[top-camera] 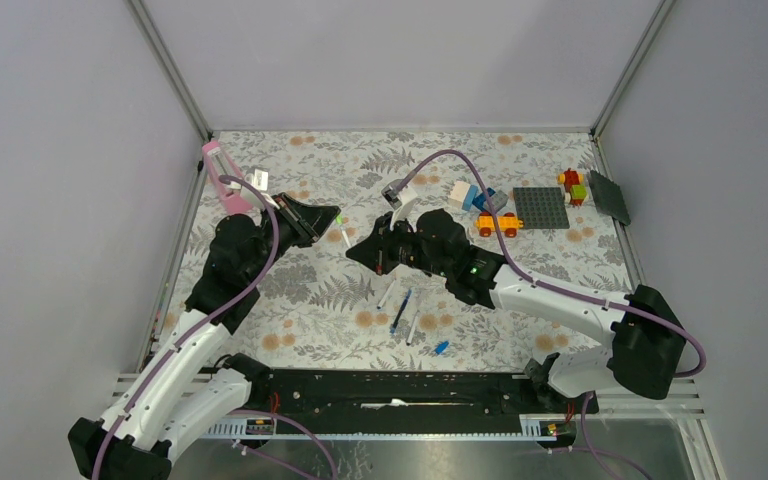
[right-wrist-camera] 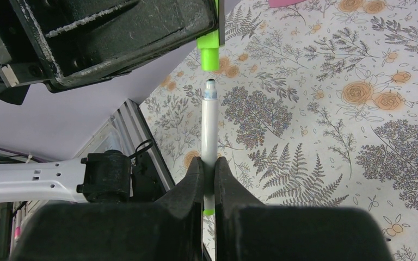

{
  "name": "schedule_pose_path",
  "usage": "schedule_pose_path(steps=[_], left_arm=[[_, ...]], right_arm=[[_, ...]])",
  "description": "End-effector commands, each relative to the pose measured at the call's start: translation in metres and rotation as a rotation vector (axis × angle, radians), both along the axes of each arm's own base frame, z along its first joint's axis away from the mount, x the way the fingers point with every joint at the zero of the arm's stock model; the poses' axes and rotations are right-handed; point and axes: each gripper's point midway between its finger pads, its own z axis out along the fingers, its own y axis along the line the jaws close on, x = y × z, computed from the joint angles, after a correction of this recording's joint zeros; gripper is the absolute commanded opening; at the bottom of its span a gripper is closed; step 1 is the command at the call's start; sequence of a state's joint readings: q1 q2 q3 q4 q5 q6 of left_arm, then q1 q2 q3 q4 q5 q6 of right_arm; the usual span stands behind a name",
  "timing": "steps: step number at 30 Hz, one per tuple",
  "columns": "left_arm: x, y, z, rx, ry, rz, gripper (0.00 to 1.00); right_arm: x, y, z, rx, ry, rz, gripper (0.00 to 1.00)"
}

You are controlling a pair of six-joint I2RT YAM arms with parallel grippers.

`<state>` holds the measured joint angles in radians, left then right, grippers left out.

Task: Insert the pens into the pen caps

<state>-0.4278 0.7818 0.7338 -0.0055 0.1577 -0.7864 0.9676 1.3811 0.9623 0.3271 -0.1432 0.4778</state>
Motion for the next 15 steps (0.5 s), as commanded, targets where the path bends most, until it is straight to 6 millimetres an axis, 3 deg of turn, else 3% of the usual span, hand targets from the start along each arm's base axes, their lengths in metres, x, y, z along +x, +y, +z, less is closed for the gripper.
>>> schedule_pose_path(steps=[1, 15], left_arm=[[-0.0001, -0.0008, 0.0265, -0.034, -0.080, -0.009, 0.00], [-0.0040, -0.0005, 0.0243, -0.040, -0.081, -0.016, 0.00]], right_arm=[[0.0025, 0.0084, 0.0372, 0.089, -0.054, 0.008, 0.00], [0.0084, 0.0133, 0.0450, 0.079, -0.075, 0.004, 0.00]])
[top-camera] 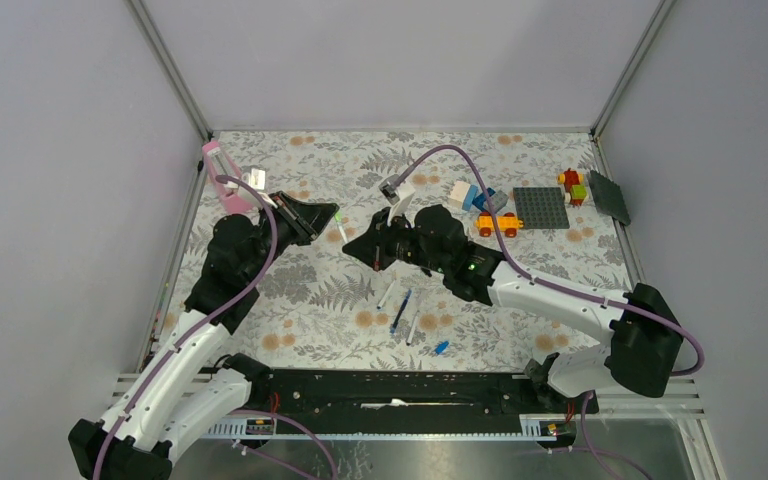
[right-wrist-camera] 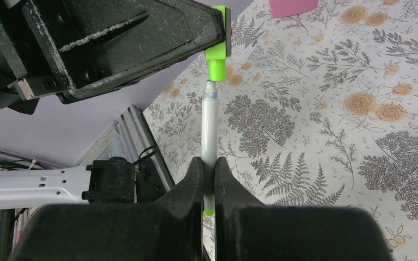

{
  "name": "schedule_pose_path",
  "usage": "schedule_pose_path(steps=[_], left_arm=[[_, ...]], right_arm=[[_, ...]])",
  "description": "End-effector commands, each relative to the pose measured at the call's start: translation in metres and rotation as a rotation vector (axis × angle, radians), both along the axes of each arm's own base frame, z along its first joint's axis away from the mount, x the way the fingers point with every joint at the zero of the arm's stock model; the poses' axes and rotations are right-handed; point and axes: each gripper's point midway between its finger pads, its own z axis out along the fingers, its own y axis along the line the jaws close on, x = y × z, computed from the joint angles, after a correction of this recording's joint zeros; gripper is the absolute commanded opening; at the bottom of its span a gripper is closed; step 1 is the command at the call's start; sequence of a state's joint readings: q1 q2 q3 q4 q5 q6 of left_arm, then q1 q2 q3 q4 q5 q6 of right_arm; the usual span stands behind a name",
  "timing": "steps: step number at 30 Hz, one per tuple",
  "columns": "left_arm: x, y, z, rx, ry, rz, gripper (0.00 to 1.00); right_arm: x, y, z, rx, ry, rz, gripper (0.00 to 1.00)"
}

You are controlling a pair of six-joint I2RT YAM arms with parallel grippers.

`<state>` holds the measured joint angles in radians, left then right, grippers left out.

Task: Insert the pens into the pen caps

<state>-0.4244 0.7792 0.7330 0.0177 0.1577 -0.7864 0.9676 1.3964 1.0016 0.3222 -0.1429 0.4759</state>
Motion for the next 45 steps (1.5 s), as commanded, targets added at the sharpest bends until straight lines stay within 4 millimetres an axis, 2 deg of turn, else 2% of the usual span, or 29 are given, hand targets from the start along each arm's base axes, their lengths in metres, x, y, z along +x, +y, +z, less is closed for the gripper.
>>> schedule_pose_path(steps=[1, 10, 23, 31, 45], left_arm=[[-0.006, -0.001, 0.020, -0.032, -0.060, -0.021, 0.00], [-0.011, 0.002, 0.030, -0.042, -0.080, -0.019, 0.00], [-0.010, -0.001, 0.023, -0.041, -0.059, -0.030, 0.00], [-0.012, -0.003, 0.024, -0.048, -0.051, -0.041, 0.00], [-0.017, -0.006, 0.014, -0.063, 0.005, -0.063, 0.00]], right_arm=[[0.005, 0.008, 0.033, 0.063, -0.062, 0.004, 0.00], [0.006, 0.005, 0.033, 0.051, -0.069, -0.008, 0.00], [0.005, 0.005, 0.044, 0.072, -0.084, -0.006, 0.00], [0.014, 0.004, 0.051, 0.062, -0.139, -0.036, 0.00], [0.030, 0.004, 0.059, 0.021, -0.228, -0.080, 0.00]])
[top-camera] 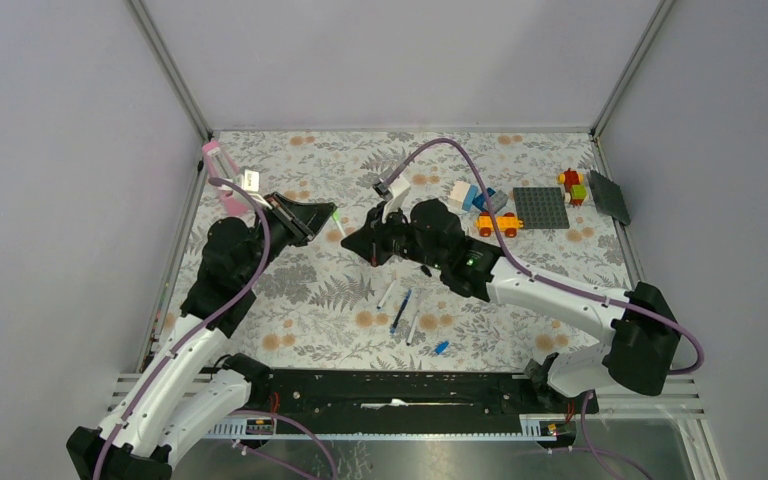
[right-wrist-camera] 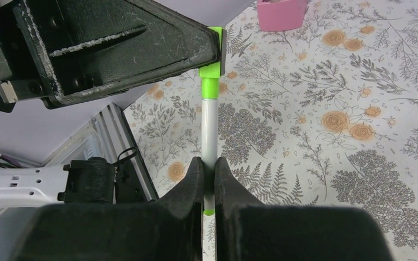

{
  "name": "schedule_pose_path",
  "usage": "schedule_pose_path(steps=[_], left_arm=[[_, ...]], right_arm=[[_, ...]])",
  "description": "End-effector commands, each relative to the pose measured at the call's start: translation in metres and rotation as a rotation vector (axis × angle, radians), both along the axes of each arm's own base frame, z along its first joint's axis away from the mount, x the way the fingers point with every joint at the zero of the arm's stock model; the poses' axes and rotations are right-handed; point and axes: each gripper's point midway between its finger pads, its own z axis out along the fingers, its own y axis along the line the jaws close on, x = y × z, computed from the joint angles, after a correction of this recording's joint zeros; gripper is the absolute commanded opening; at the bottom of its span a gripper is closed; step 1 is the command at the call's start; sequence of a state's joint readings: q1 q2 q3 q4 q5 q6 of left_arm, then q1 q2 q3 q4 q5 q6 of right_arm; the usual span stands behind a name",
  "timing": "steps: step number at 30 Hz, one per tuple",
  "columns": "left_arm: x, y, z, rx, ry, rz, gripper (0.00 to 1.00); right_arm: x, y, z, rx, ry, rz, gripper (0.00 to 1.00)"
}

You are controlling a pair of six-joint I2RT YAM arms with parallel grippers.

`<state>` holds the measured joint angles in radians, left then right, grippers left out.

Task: Insert the pens into the pen caps

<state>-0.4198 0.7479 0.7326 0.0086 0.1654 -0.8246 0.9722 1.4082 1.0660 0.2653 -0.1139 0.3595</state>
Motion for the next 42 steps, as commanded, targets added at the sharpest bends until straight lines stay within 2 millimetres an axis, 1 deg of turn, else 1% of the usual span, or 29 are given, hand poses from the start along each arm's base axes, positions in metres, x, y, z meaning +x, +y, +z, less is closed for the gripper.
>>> schedule_pose_path(steps=[1, 4, 5, 10, 12, 15, 20, 23, 24, 28, 30, 35, 37, 42], left_arm=[[-0.010, -0.008, 0.005, -0.026, 0.009, -0.062, 0.00], [-0.008, -0.009, 0.000, -0.027, 0.025, -0.060, 0.00], [-0.008, -0.008, -0.006, -0.016, 0.049, -0.055, 0.00], [-0.002, -0.006, -0.021, 0.005, 0.102, -0.029, 0.00], [0.000, -0.007, -0.026, 0.005, 0.121, -0.028, 0.00], [0.001, -0.010, -0.031, 0.005, 0.143, -0.035, 0.00], [-0.001, -0.012, -0.033, 0.014, 0.132, -0.054, 0.00], [-0.005, -0.014, -0.034, 0.018, 0.110, -0.079, 0.00], [-0.007, -0.014, -0.034, 0.017, 0.102, -0.086, 0.00], [-0.016, -0.020, -0.032, -0.013, 0.065, -0.144, 0.00], [-0.021, -0.024, -0.028, -0.036, 0.037, -0.179, 0.00], [-0.034, -0.033, -0.023, -0.061, -0.031, -0.265, 0.00], [-0.037, -0.035, -0.020, -0.071, -0.060, -0.286, 0.00], [-0.042, -0.037, -0.020, -0.100, -0.086, -0.311, 0.00]], right_arm=[[0.023, 0.004, 0.049, 0.076, -0.134, -0.073, 0.00], [0.030, 0.005, 0.046, 0.036, -0.142, -0.093, 0.00], [0.037, 0.003, 0.042, 0.013, -0.140, -0.129, 0.00], [0.064, -0.005, 0.033, -0.084, -0.127, -0.270, 0.00], [0.070, -0.004, 0.033, -0.101, -0.130, -0.291, 0.00], [0.072, 0.000, 0.032, -0.107, -0.143, -0.281, 0.00], [0.069, 0.003, 0.041, -0.079, -0.195, -0.234, 0.00], [0.062, 0.004, 0.050, -0.020, -0.206, -0.146, 0.00], [0.057, 0.004, 0.054, 0.015, -0.205, -0.094, 0.00], [0.044, -0.006, 0.070, 0.148, -0.194, 0.051, 0.00], [0.038, -0.010, 0.082, 0.204, -0.202, 0.113, 0.00], [0.023, -0.015, 0.099, 0.263, -0.220, 0.251, 0.00], [0.018, -0.017, 0.104, 0.282, -0.226, 0.287, 0.00], [0.011, -0.024, 0.116, 0.332, -0.244, 0.331, 0.00]])
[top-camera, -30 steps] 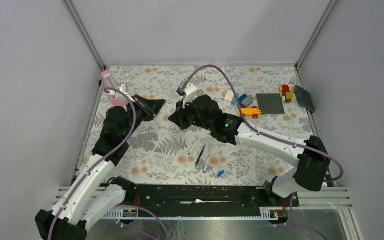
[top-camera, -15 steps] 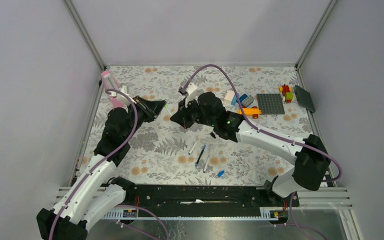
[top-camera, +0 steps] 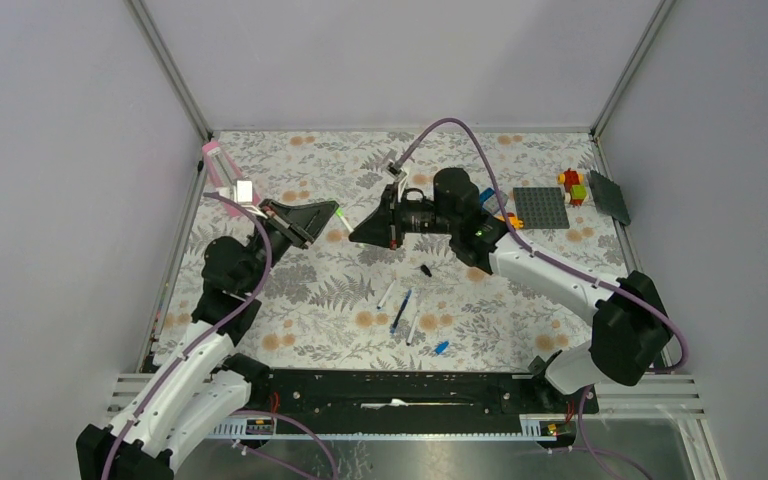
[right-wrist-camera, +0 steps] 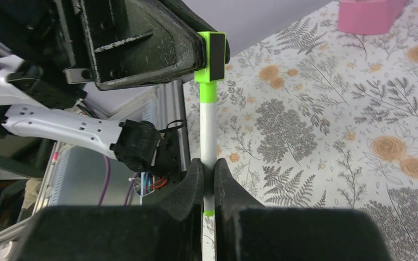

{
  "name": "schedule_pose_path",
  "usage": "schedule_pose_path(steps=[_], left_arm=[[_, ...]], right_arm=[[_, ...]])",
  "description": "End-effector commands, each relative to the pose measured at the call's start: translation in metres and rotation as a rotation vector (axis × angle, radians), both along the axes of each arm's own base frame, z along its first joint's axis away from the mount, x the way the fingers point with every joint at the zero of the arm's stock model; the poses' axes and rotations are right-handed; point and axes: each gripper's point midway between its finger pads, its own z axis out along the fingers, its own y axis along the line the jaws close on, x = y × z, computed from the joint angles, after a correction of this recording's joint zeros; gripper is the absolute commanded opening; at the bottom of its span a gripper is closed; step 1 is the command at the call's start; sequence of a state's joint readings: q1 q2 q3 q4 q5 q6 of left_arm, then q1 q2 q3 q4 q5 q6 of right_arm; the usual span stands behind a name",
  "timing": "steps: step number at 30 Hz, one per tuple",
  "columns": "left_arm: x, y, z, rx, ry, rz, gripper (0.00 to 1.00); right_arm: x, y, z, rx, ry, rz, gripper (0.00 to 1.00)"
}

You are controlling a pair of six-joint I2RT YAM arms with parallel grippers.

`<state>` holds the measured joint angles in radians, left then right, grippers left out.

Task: Insert the pens into the pen caps

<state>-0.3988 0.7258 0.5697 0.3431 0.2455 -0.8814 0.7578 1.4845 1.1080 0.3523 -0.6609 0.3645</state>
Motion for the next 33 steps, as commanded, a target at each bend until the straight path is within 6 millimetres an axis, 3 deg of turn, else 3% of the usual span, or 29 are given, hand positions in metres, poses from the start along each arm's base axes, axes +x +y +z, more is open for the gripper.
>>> schedule_pose_path(steps=[1, 6, 13, 23, 28, 33], left_arm=[[-0.038, -0.031, -0.028, 0.031, 0.039, -0.257, 0.00], [-0.034, -0.028, -0.032, 0.039, 0.057, -0.228, 0.00], [-0.028, -0.024, -0.026, 0.040, 0.052, -0.191, 0.00], [0.005, -0.028, -0.055, 0.092, 0.251, -0.095, 0.00], [0.015, -0.032, -0.068, 0.127, 0.314, -0.073, 0.00], [0.021, -0.032, -0.087, 0.164, 0.370, -0.053, 0.00]], right_arm=[[0.002, -0.013, 0.105, 0.284, -0.237, 0.005, 0.00], [-0.001, -0.014, 0.105, 0.280, -0.234, 0.034, 0.00], [0.004, -0.018, 0.087, 0.238, -0.212, -0.015, 0.00], [0.100, -0.034, 0.040, -0.008, -0.138, -0.514, 0.00], [0.114, -0.031, 0.025, -0.090, -0.145, -0.562, 0.00], [0.112, -0.028, 0.016, -0.102, -0.136, -0.539, 0.00]])
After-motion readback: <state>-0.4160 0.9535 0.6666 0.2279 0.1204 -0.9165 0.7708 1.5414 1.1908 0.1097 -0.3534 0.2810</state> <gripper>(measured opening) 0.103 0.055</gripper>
